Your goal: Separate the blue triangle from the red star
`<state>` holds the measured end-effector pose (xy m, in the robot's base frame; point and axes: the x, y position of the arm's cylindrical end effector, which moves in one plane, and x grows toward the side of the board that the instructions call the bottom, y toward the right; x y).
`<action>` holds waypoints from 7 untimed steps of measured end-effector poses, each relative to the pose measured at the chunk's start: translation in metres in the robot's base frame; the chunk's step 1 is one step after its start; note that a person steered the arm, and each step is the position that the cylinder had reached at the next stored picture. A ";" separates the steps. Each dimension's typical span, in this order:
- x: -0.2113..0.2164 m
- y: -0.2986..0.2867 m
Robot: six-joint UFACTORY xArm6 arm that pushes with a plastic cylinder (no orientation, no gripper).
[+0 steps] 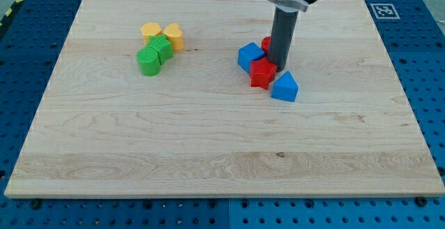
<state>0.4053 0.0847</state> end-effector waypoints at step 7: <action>0.036 0.046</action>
<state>0.4410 0.1302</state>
